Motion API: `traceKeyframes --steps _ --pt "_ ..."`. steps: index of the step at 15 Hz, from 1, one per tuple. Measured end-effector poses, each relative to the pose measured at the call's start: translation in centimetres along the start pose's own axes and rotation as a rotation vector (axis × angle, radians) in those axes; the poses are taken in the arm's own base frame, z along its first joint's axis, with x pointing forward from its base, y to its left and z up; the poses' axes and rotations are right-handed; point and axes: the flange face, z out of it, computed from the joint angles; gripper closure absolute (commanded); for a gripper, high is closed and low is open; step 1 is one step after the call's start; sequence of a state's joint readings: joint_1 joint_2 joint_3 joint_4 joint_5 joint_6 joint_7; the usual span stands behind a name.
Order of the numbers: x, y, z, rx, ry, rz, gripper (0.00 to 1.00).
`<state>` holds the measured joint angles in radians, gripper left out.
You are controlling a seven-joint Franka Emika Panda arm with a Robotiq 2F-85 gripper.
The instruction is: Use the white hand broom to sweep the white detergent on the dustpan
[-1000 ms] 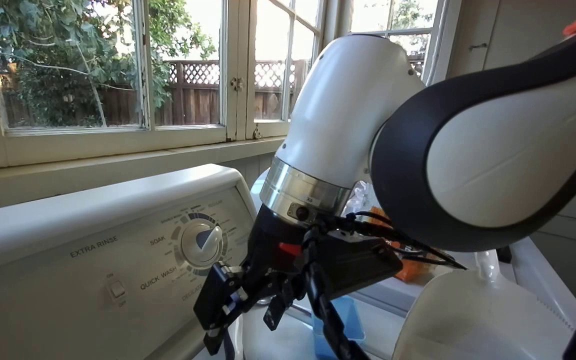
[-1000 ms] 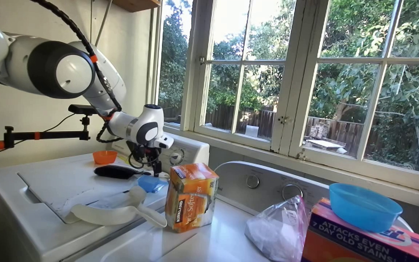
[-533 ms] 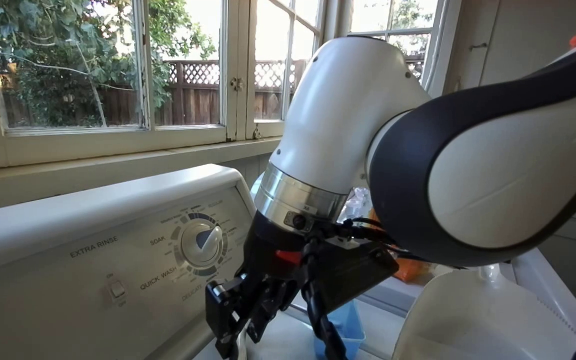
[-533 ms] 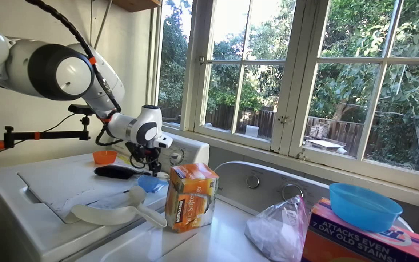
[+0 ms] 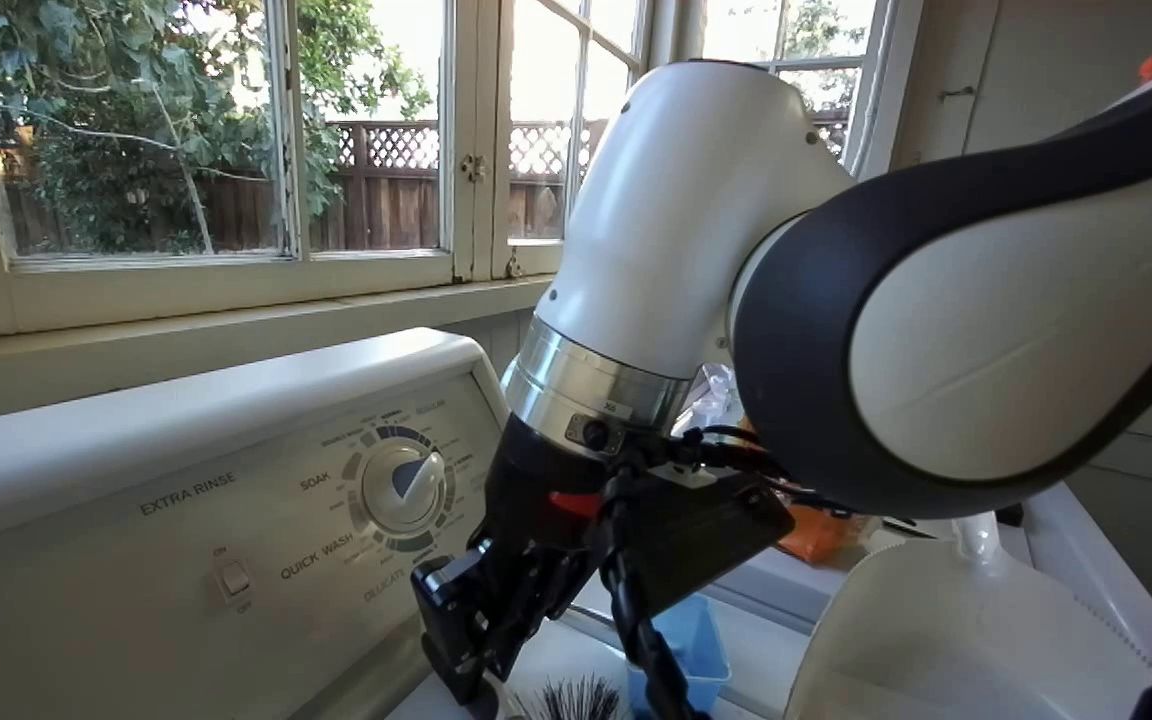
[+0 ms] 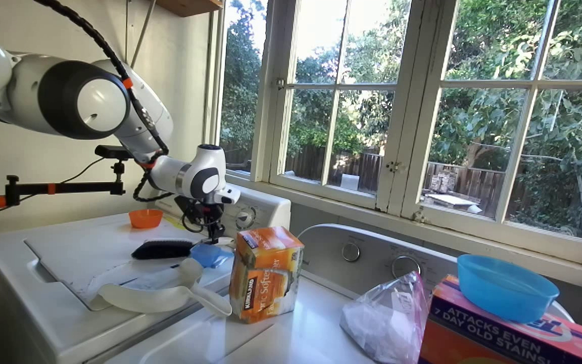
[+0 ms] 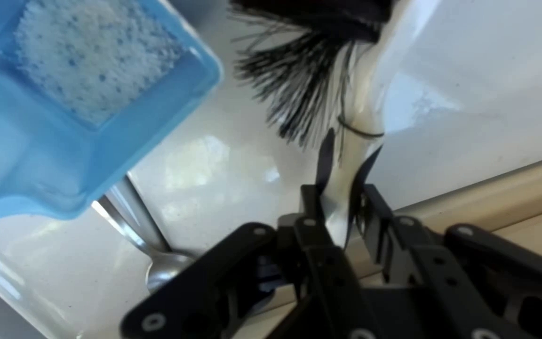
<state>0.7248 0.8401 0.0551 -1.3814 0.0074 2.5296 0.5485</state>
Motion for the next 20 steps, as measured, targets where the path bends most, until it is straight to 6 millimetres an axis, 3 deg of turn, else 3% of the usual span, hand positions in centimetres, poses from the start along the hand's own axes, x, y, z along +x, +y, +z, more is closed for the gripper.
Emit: traceKeyframes --steps 3,6,14,19,20 --pt "0.1 0.0 -0.1 0.006 -0.003 0.018 0.94" --pt "0.7 -0.1 -1.6 0.055 -0.010 0.099 0.94" --pt "4.5 2.0 -11.8 0.231 0.059 0.307 0.94" --pt "4.0 3.2 -14.2 0.273 0.074 0.350 0.94" --pt "3.8 3.2 -14.2 0.278 0.066 0.355 0.50"
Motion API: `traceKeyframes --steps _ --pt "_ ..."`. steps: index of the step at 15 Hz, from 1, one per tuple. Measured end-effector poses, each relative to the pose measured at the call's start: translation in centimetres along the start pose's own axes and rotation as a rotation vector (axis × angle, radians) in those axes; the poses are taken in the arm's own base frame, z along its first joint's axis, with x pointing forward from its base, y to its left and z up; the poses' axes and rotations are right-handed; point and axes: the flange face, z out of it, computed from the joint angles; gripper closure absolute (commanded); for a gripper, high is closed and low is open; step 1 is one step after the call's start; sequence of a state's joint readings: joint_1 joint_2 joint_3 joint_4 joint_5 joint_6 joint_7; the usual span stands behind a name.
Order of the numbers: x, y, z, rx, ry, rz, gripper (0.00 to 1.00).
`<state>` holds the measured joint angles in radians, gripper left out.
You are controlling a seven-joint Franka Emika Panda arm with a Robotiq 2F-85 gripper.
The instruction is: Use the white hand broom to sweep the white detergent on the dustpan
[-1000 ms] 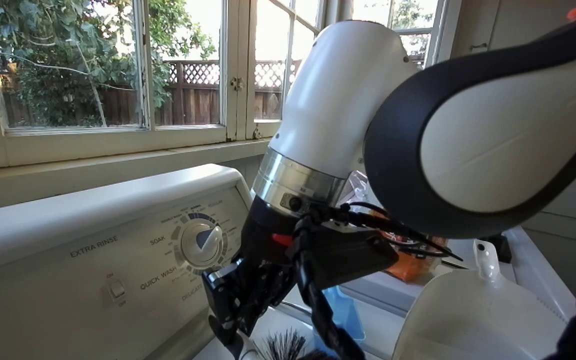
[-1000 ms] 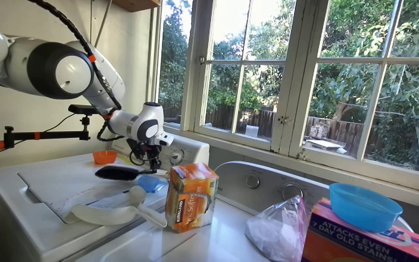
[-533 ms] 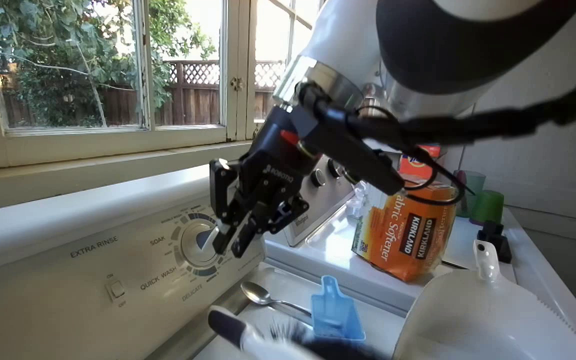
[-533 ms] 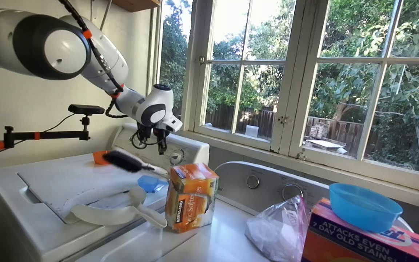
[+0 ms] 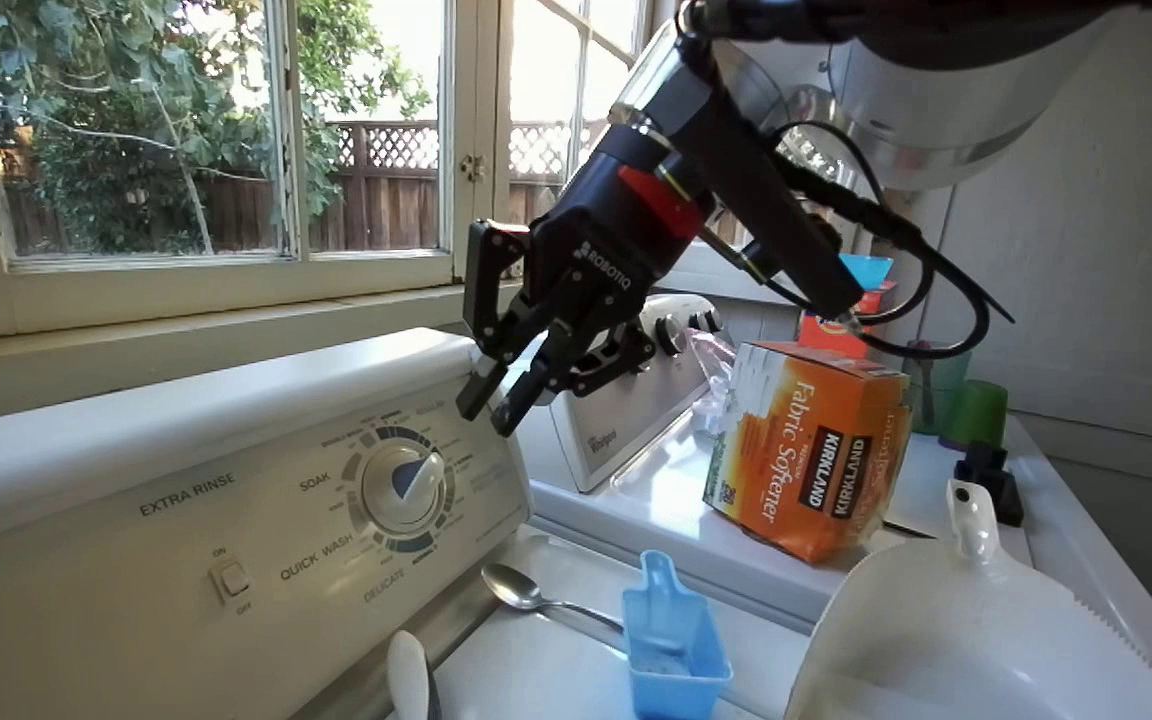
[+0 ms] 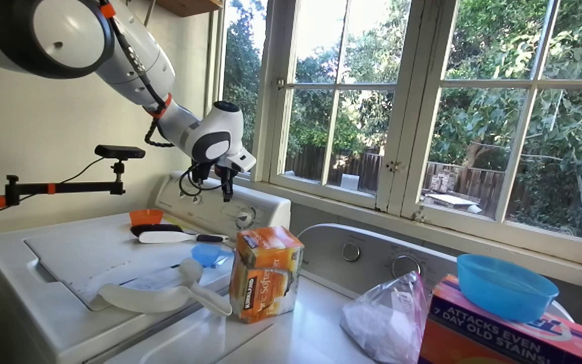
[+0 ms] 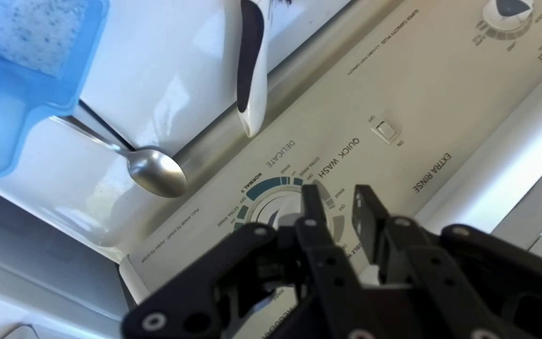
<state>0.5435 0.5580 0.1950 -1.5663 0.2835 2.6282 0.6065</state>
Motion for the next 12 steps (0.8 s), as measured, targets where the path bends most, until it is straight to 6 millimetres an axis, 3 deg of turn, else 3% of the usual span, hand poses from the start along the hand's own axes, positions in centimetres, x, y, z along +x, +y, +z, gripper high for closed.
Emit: traceKeyframes --steps 2,7,12 --pt "-0.7 -0.1 0.0 0.009 -0.021 0.009 0.44" --pt "-2.2 -0.7 0.9 0.026 -0.068 0.023 0.05" --pt "-2.2 1.1 3.6 -0.022 -0.144 0.050 0.00"
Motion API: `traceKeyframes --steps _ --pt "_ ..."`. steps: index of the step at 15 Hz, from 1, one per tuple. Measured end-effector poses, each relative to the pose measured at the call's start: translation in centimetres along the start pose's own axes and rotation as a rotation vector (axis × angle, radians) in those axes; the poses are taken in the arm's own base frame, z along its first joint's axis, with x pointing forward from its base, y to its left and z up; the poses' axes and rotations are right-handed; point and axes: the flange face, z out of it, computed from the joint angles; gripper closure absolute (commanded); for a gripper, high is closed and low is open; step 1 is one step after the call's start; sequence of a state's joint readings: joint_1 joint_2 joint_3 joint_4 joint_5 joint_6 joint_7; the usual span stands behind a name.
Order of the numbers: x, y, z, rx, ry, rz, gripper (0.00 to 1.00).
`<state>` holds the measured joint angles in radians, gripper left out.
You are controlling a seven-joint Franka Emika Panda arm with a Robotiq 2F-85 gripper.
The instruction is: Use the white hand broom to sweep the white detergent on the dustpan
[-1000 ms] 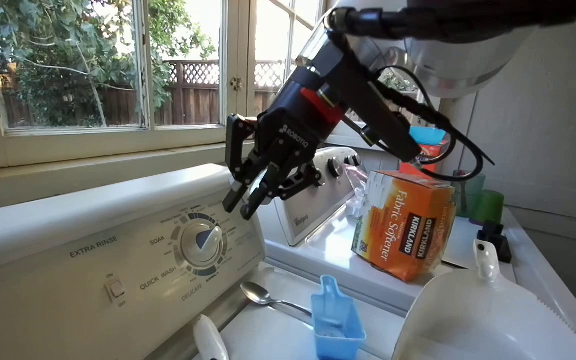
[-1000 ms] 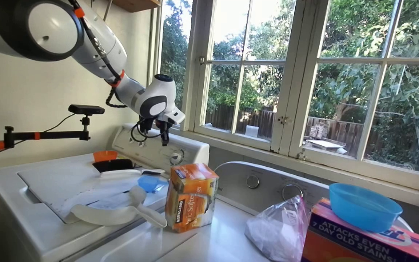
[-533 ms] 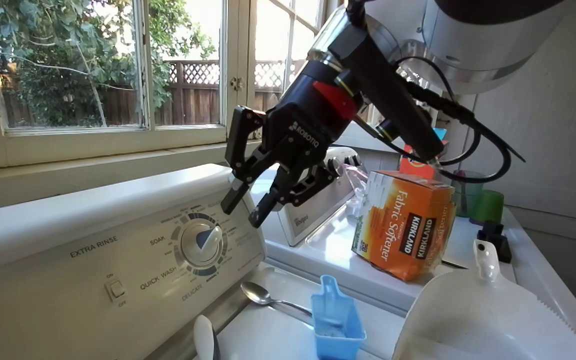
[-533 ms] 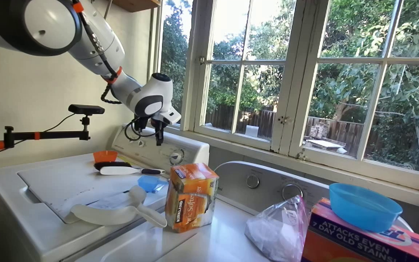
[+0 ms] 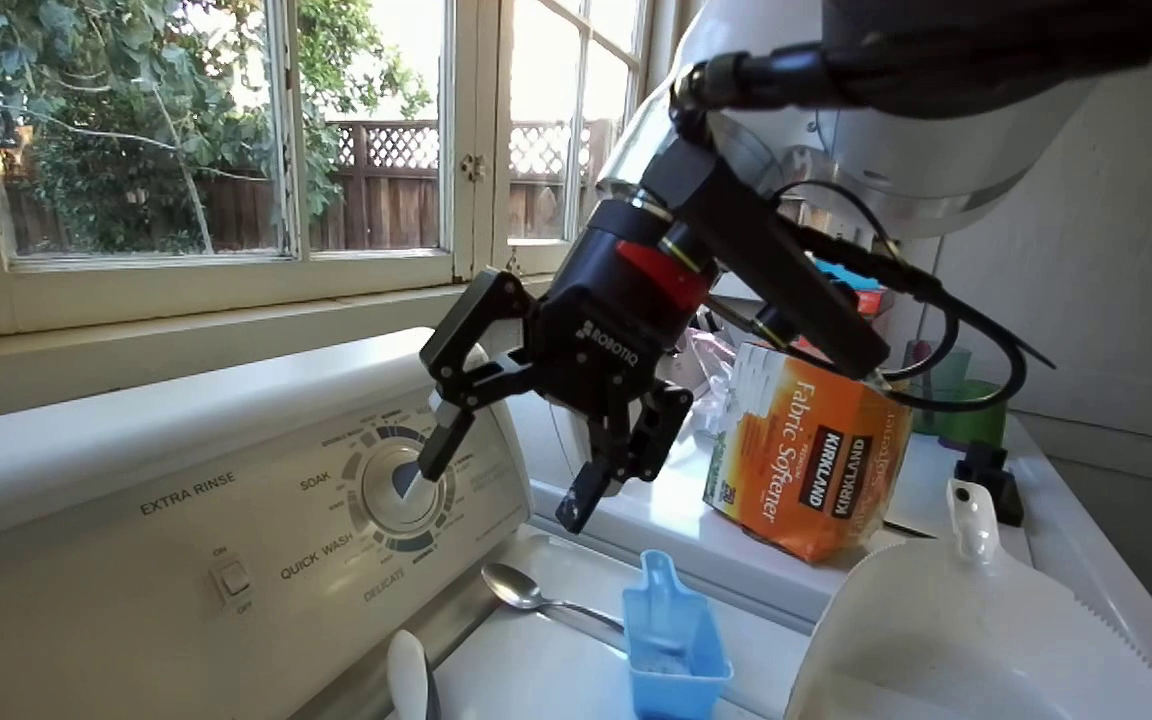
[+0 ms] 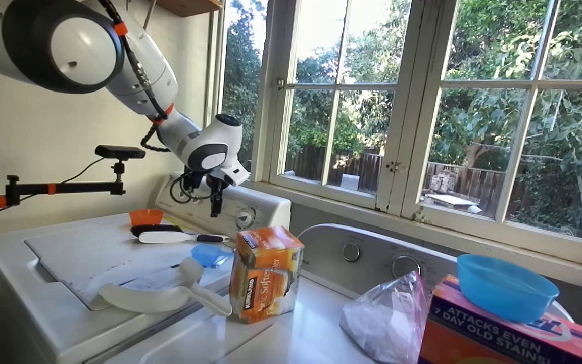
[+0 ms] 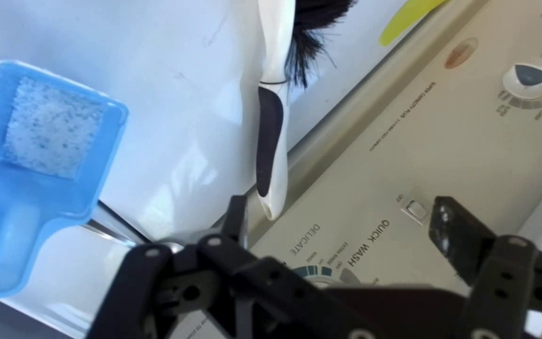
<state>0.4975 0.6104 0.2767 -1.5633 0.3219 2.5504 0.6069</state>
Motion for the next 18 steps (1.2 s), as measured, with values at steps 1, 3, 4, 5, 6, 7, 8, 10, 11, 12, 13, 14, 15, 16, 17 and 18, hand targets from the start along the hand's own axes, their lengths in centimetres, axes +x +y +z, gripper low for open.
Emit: traceKeyframes --steps 1,3,4,5,6,7,8,10,11,12,13,14,15,16,17,18 --pt "0.1 0.4 0.6 -0.015 -0.023 0.005 0.00" --pt "0.2 0.7 1.5 -0.038 -0.064 0.010 0.00" --pt "0.2 0.8 2.0 -0.052 -0.086 0.009 0.00" --pt "0.1 0.8 2.4 -0.066 -0.108 0.004 0.00" --pt "-0.1 0.7 2.8 -0.082 -0.127 -0.004 0.00" --pt "-0.2 0.7 3.3 -0.102 -0.142 -0.016 0.00" --pt "-0.4 0.6 3.8 -0.121 -0.154 -0.029 0.00" --pt "-0.6 0.5 5.0 -0.166 -0.163 -0.067 0.00" --pt "-0.8 0.4 5.5 -0.186 -0.161 -0.089 0.00" --pt "-0.9 0.3 6.2 -0.205 -0.153 -0.112 0.00" --pt "-1.1 0.2 6.9 -0.221 -0.144 -0.136 0.00" --pt "-1.2 0.0 7.5 -0.234 -0.136 -0.155 0.00" --pt "-1.4 -0.2 8.2 -0.243 -0.130 -0.171 0.00" --pt "-1.6 -0.4 8.7 -0.250 -0.125 -0.185 0.00" --pt "-1.8 -0.7 9.2 -0.255 -0.120 -0.198 0.00" --pt "-1.9 -0.9 9.7 -0.260 -0.114 -0.210 0.02"
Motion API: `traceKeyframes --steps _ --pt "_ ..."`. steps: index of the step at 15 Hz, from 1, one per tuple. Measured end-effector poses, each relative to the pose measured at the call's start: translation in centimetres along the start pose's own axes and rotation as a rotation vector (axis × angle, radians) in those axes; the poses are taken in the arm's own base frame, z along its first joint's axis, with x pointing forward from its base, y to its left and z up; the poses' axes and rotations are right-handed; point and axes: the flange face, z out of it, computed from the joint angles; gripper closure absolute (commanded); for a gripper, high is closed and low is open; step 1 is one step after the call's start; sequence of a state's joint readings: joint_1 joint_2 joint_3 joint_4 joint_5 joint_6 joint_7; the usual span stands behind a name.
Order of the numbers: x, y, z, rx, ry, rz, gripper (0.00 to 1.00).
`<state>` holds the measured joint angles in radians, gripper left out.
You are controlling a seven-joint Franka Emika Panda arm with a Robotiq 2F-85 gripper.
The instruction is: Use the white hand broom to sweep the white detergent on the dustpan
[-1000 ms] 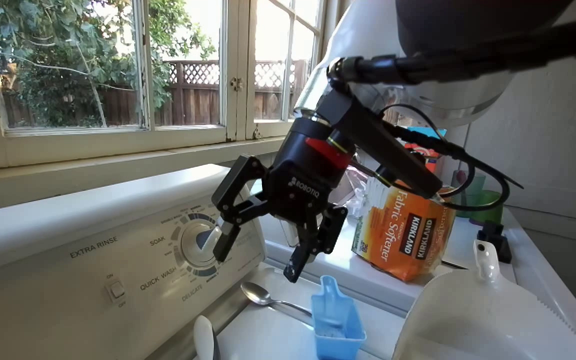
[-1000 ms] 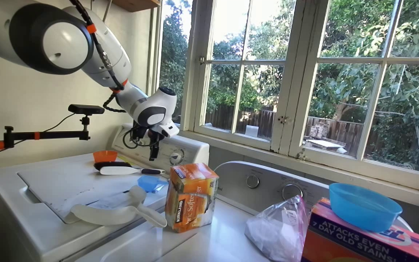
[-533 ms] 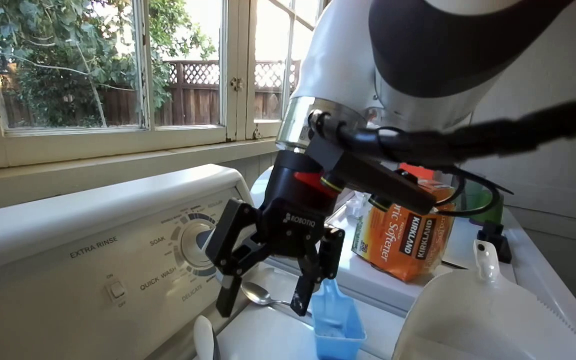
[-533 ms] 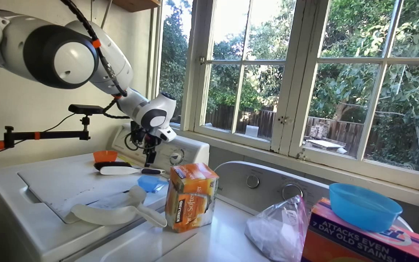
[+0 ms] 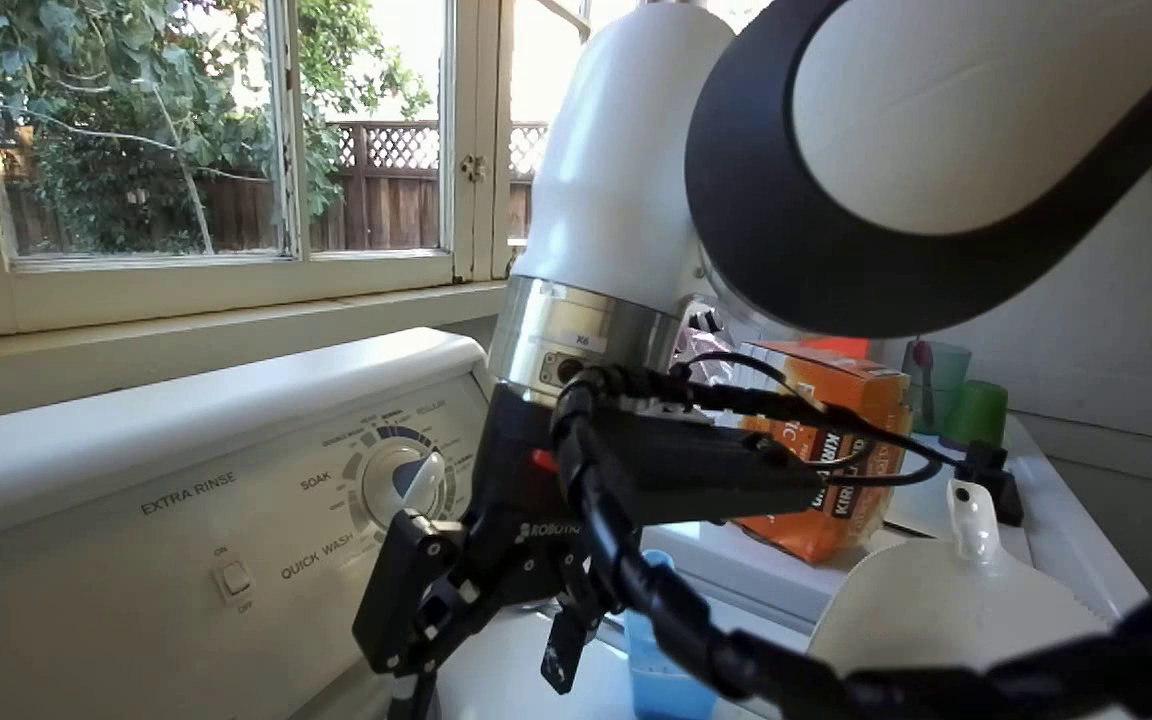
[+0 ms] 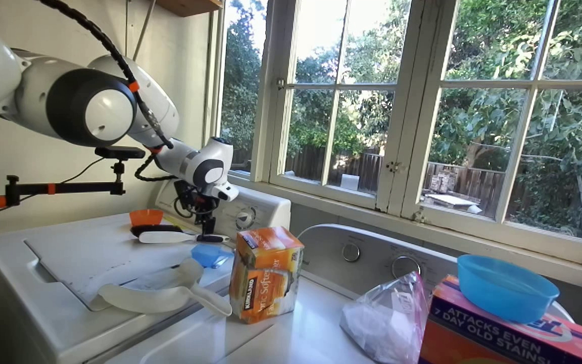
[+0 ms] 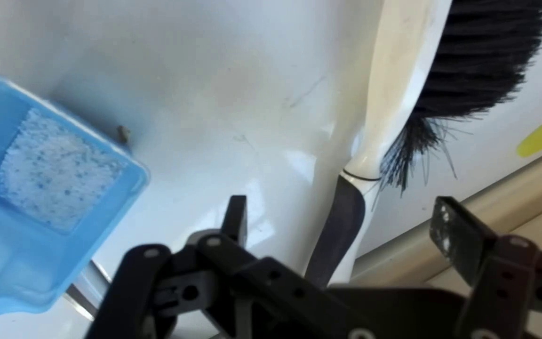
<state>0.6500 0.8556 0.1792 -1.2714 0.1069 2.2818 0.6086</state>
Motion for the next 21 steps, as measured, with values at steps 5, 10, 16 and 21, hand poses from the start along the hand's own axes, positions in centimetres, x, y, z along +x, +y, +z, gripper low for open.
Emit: traceKeyframes --steps 5,10,16,21 --pt "0.4 -0.9 1.5 -0.031 0.034 -0.039 0.19" --pt "0.9 -1.2 2.7 -0.054 0.054 -0.065 0.43" --pt "0.9 -1.9 3.2 -0.058 0.064 -0.092 0.92" --pt "0.9 -1.8 2.8 -0.091 0.044 -0.096 0.93"
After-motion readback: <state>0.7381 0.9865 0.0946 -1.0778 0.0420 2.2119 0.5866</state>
